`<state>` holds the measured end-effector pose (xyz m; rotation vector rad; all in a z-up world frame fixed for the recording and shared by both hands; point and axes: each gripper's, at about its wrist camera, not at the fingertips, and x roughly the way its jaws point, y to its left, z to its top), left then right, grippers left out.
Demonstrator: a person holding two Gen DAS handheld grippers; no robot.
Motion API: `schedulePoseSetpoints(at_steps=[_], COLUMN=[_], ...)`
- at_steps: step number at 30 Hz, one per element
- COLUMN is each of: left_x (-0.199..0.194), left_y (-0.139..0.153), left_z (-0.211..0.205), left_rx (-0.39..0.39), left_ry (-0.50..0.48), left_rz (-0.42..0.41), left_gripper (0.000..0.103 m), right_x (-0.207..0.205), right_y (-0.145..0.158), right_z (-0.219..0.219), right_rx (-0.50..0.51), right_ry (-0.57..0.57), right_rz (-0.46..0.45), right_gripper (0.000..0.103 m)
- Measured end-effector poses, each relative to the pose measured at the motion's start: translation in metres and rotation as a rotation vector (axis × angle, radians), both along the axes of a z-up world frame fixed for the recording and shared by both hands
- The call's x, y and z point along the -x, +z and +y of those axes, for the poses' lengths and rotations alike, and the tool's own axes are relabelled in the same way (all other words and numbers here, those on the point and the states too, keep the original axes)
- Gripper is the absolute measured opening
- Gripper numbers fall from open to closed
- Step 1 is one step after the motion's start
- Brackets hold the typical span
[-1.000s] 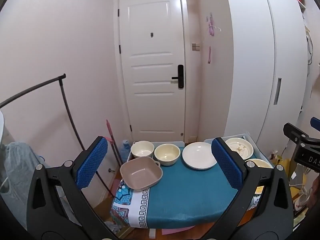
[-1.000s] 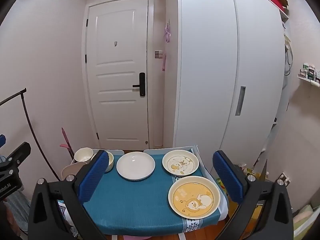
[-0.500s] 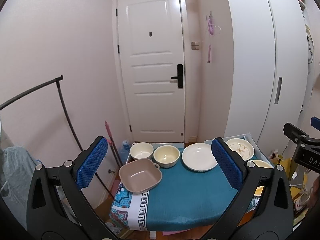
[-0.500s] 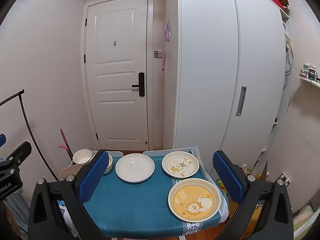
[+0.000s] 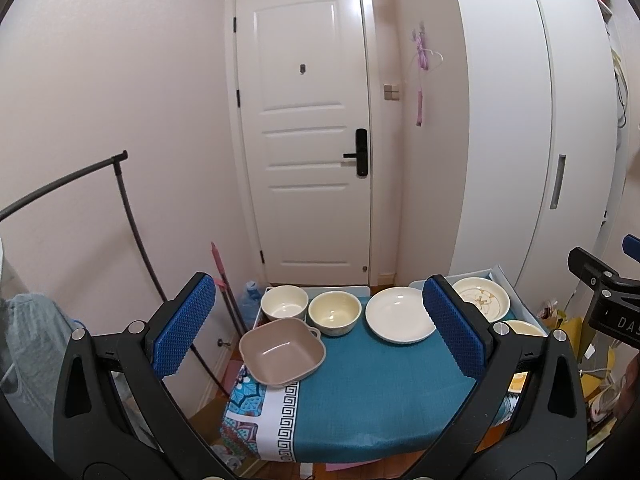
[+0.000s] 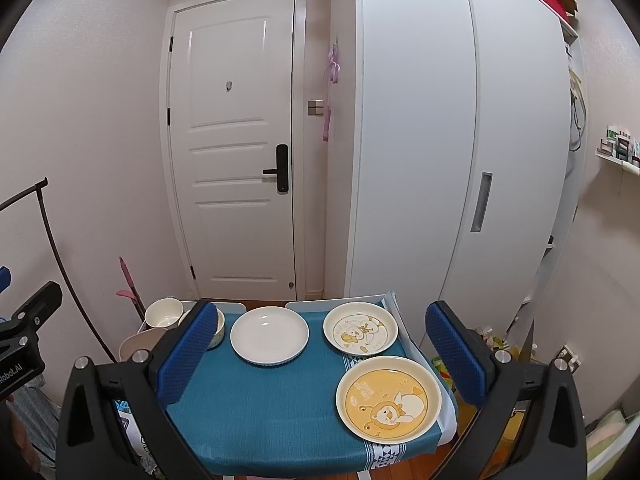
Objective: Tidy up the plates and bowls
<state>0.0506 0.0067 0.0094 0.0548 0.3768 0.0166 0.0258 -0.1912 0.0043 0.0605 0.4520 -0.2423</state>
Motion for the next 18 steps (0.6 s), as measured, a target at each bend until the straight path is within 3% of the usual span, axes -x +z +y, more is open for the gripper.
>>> schedulePoseSetpoints(at_steps=[18], left_x=[0.0002], left_y=[0.0007], left_z=[0.0015], left_rx=[-0.006], left_ry=[0.006], left_rz=[-0.003], left_gripper=[0.103], right_x=[-0.0014], right_y=[0.0003], right_z=[-0.0004], right_rx=[0.004], right_ry=[0.002], right_rz=[0.001], right_gripper=[0.103])
